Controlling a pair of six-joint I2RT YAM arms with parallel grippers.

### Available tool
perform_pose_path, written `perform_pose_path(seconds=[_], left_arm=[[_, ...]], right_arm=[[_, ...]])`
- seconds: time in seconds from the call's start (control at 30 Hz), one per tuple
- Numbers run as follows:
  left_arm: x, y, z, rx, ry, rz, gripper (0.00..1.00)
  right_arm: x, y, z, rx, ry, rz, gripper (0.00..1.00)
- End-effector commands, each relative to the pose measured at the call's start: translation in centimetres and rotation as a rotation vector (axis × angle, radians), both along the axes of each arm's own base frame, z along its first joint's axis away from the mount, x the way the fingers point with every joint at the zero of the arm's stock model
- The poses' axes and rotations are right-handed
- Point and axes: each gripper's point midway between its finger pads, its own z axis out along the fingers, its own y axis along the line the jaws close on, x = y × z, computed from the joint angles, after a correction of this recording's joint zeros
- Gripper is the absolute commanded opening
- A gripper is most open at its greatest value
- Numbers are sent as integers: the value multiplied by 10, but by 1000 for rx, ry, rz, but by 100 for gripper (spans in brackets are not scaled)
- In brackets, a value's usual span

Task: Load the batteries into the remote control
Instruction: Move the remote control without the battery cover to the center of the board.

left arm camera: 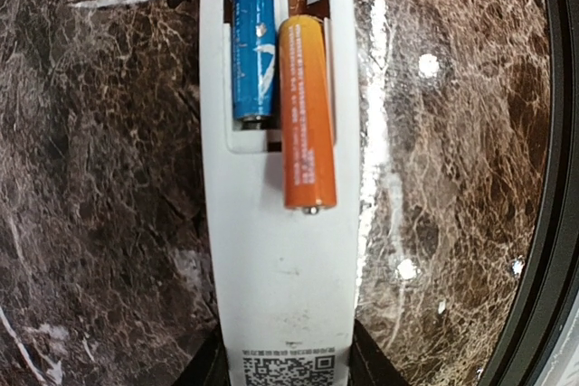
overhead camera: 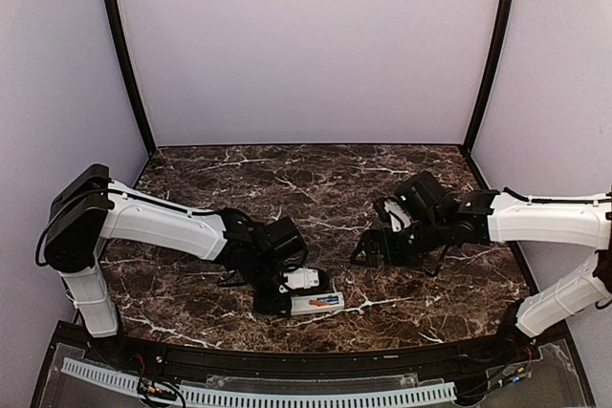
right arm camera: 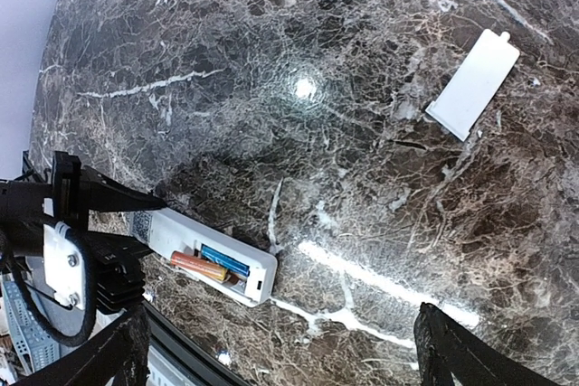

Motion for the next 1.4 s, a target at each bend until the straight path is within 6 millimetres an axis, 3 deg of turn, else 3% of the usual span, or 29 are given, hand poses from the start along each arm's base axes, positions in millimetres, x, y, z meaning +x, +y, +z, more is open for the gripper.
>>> perform_pose_path(seconds=[0.0, 0.4, 0.73, 1.07, 1.27, 1.37], left_arm=[[18, -53, 8, -154, -52, -25, 21], [28, -71, 11, -154, -82, -61, 22], [27, -70, 9, -128, -71, -85, 49], [22, -68, 14, -170, -50, -47, 58], [21, -64, 15, -201, -42, -1, 62], [21, -62, 19, -224, -48, 14, 62]], right_arm=[[3, -7, 4, -4, -18, 0, 99], [6, -11, 7, -9, -27, -9, 99], [9, -18, 5, -23, -17, -30, 99], [14, -27, 17, -27, -46, -55, 99], [26, -31, 29, 68, -103, -83, 99], [22, -27, 30, 95, -101, -50, 98]])
